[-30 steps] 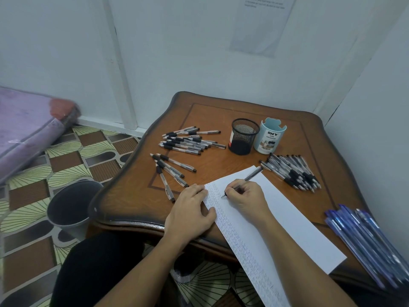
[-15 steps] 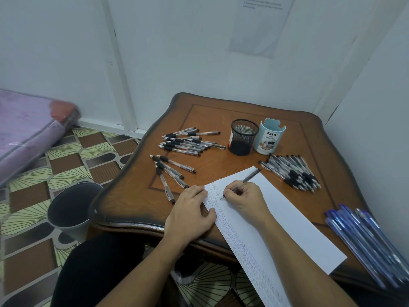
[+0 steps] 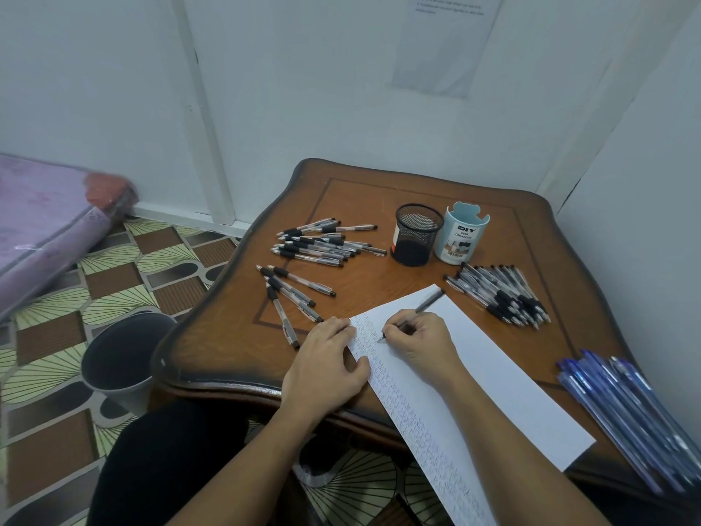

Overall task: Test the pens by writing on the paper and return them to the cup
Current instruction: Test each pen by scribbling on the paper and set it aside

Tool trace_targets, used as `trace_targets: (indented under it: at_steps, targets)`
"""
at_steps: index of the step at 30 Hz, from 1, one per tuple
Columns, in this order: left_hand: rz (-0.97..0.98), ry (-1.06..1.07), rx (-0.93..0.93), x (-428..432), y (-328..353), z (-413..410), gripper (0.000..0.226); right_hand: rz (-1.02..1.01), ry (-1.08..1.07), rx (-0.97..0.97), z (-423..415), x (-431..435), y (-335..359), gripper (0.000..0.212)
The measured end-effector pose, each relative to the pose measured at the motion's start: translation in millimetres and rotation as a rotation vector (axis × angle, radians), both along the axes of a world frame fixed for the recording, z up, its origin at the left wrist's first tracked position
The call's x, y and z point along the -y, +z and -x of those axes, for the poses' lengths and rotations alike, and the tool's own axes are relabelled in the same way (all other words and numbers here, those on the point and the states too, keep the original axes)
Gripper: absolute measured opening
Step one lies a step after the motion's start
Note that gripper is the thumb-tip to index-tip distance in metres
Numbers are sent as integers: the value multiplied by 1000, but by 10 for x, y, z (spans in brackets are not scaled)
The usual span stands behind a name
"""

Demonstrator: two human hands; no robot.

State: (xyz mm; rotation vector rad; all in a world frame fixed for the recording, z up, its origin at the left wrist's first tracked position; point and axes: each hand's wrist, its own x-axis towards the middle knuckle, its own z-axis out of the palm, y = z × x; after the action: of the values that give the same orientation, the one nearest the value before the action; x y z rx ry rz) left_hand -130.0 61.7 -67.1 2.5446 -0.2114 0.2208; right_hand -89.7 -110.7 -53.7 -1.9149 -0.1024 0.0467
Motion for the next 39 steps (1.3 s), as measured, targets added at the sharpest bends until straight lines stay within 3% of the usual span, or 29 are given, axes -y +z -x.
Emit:
trace_targets:
  at_steps: [24, 26, 29, 34, 39]
  targets:
    - [11, 6, -8, 5, 7, 5, 57, 35, -37, 1, -22, 8, -10, 17]
    - [9, 7, -10, 4, 12, 8, 57, -21, -113, 3, -48, 20, 8, 19]
    - [6, 3, -13, -4, 18, 10, 57, -261, -204, -57, -98, 66, 53, 24]
    - [6, -7, -13, -3, 34, 19, 56, -414, -147, -149, -135, 151, 75, 11]
    - [8, -7, -12, -2, 30, 13, 56, -474, -97, -193, -136, 152, 144, 75]
